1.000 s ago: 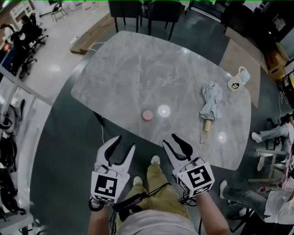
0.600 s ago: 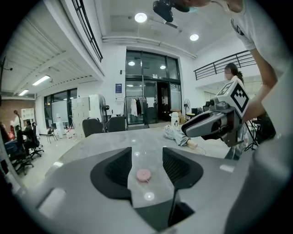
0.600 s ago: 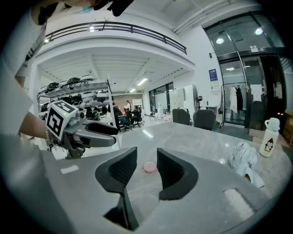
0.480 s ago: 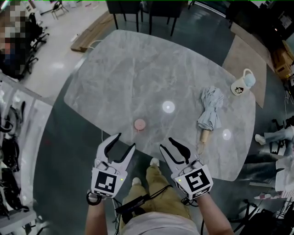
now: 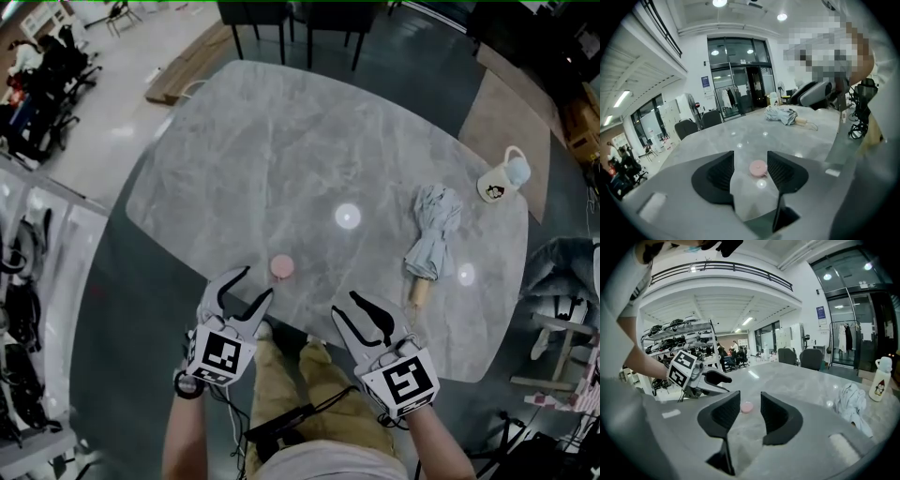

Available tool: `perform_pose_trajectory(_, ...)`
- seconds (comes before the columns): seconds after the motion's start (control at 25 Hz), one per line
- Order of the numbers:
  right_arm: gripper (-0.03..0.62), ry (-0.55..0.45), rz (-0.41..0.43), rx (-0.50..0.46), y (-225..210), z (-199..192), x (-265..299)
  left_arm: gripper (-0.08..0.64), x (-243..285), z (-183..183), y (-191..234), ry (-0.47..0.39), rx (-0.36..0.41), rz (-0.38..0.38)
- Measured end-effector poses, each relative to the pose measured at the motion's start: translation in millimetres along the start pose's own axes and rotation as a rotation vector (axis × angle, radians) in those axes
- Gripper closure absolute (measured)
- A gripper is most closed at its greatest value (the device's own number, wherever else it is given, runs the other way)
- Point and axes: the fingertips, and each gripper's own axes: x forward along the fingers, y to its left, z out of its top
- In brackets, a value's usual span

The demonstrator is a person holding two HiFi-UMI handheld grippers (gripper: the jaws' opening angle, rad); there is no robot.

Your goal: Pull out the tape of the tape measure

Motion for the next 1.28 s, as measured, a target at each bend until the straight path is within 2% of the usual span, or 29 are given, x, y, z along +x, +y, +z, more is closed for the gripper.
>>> perform_pose_trajectory(0.2,0.460,0.000,-0.032,0.017,-3,1,9,0.337,20,-22,13,0.062,0.094,-0.051)
perform_pose_trajectory(0.32,0.460,0.008,-0.060,0.033,-5,1,14,0.338,34,-34,14,0.094,0.161,-0.107)
perform_pose_trajectory(0.52,0.460,0.028,-0.091,0.062,0,-4,24,0.339,52,-51,7,0.127,0.225,-0.199)
perform_pose_trajectory(0.96,0.460,0.041,-0.139,0.108,-5,-13,33,0.350,74,-60,-14,0.144,0.256,-0.298)
perform_pose_trajectory(1.28,0.460,0.064,-0.150,0.130,-12,-23,32,0.301,84,-47,-21,0.134,0.259,-0.350)
